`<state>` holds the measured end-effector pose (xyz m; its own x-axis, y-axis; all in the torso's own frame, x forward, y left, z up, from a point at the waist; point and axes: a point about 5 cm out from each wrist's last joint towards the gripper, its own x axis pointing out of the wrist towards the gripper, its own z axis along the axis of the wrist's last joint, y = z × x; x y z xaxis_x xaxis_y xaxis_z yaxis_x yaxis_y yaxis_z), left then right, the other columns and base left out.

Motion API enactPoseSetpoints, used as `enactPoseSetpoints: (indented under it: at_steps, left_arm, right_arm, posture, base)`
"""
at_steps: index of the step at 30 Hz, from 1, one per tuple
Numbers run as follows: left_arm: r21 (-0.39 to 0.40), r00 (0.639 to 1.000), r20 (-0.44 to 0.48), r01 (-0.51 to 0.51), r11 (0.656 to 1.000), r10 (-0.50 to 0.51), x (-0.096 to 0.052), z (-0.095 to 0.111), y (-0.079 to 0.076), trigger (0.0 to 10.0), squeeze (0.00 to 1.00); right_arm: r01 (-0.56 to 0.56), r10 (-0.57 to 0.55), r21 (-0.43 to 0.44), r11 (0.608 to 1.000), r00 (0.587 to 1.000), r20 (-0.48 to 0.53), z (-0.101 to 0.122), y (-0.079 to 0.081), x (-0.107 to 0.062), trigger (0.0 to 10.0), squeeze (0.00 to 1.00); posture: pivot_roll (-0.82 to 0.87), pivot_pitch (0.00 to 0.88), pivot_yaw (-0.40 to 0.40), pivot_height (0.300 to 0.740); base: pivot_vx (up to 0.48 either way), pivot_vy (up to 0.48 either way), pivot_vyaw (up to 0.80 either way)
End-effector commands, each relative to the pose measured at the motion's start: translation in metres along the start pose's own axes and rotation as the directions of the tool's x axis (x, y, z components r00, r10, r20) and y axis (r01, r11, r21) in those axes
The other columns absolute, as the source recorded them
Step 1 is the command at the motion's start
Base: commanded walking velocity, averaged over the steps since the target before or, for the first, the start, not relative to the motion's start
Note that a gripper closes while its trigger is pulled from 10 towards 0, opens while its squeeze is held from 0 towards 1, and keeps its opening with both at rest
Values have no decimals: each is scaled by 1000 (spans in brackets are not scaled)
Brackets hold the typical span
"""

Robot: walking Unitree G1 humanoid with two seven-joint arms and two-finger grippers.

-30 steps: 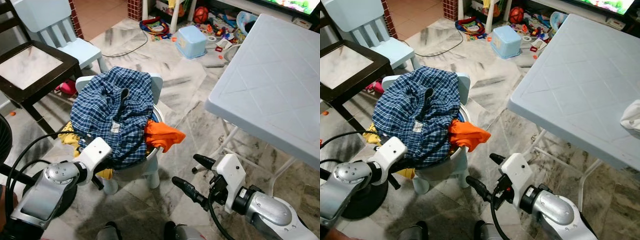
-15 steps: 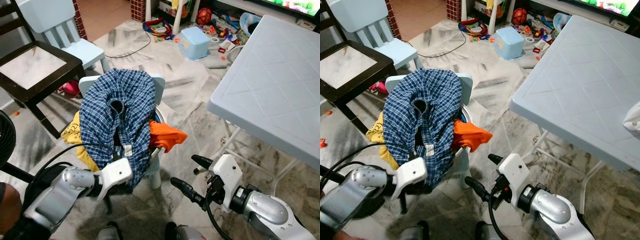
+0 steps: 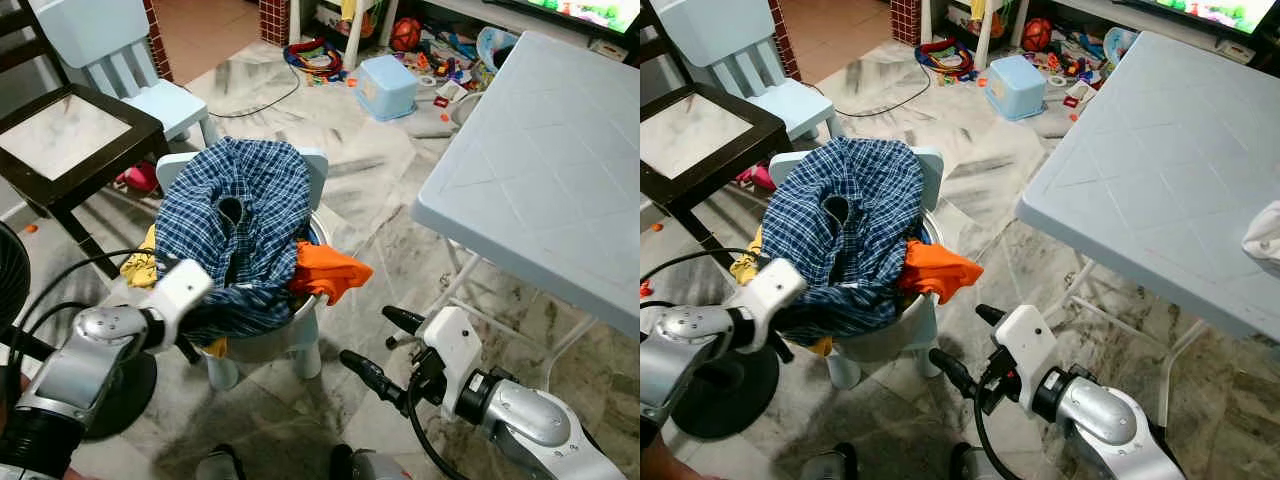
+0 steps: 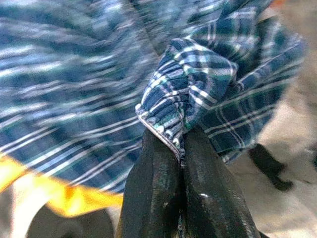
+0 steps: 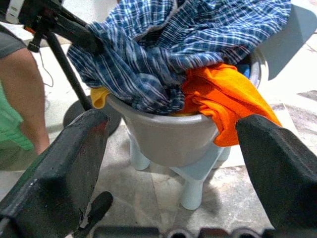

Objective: Hang hanger

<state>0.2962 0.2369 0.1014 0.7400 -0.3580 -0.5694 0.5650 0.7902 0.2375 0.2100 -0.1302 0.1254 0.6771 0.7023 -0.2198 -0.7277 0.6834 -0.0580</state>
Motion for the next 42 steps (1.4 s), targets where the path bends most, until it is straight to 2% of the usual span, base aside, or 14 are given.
enactPoseSetpoints:
  at_steps: [1,5,11,16,20,22,23,24,26,30,34,40,41,42]
  left_arm:
    - [-1,997,22,-69,998,69,0,3,9,0,0]
    - [-7,981,84,-174,985,174,6,15,17,0,0]
    - [2,988,84,-128,992,128,9,16,8,0,0]
    - [-24,985,139,-101,995,103,12,25,0,0,0]
    - [28,985,174,0,1000,-5,19,41,-13,0,0]
    - [28,985,174,0,1000,-5,19,41,-13,0,0]
    - [100,980,151,113,989,-127,24,45,-29,0,0]
    - [100,980,151,113,989,-127,24,45,-29,0,0]
    - [156,961,111,235,959,-253,30,46,-48,0,0]
    - [141,965,132,210,967,-229,31,50,-46,0,0]
    - [106,980,168,95,990,-112,31,54,-28,0,0]
    - [91,990,141,-6,996,-7,28,50,-11,0,0]
    - [95,992,122,-29,995,17,28,48,-7,10000,549]
    - [96,993,110,-43,994,32,27,46,-5,10000,549]
  right_arm:
    - [3,-3,-4,1000,1000,-7,-3,1,-1,10000,0]
    - [27,-27,-20,999,1000,-8,-3,-1,1,10000,0]
    - [33,-33,-22,999,999,-7,-3,-1,1,10000,0]
    - [38,-38,-18,999,999,-9,-6,-1,2,10000,0]
    - [54,-54,-15,998,999,1,-5,-2,4,10000,0]
    - [54,-54,-15,998,999,1,-5,-2,4,10000,0]
    - [64,-64,-19,998,998,6,-5,-4,6,10000,0]
    - [64,-64,-19,998,998,6,-5,-4,6,10000,0]
    - [82,-82,-23,996,997,8,-5,-6,5,10000,0]
    - [95,-95,-22,995,995,6,-5,-7,3,10000,0]
    - [107,-107,-12,994,994,2,-8,-6,2,10000,0]
    - [119,-119,-9,993,993,16,-7,-8,5,10000,0]
    - [126,-126,-8,992,992,18,-7,-9,5,10000,0]
    - [129,-129,-7,992,991,18,-7,-10,5,10000,0]
  posture:
    - [-76,192,-82,740]
    - [-75,189,-82,740]
    - [-79,188,-80,740]
    - [-78,190,-81,740]
    - [-70,188,-83,740]
    - [-70,188,-83,740]
    - [-72,187,-79,740]
    - [-72,187,-79,740]
    - [-79,188,-76,740]
    - [-84,188,-73,740]
    - [-80,191,-71,740]
    - [-73,189,-75,740]
    - [-72,190,-77,740]
    - [-72,190,-77,740]
  base:
    - [0,0,0]
    - [0,0,0]
    - [0,0,0]
    - [0,0,0]
    - [0,0,0]
    - [0,0,0]
    - [0,0,0]
    - [0,0,0]
    - [0,0,0]
    - [0,0,0]
    - [0,0,0]
    - [0,0,0]
    - [0,0,0]
    - [0,0,0]
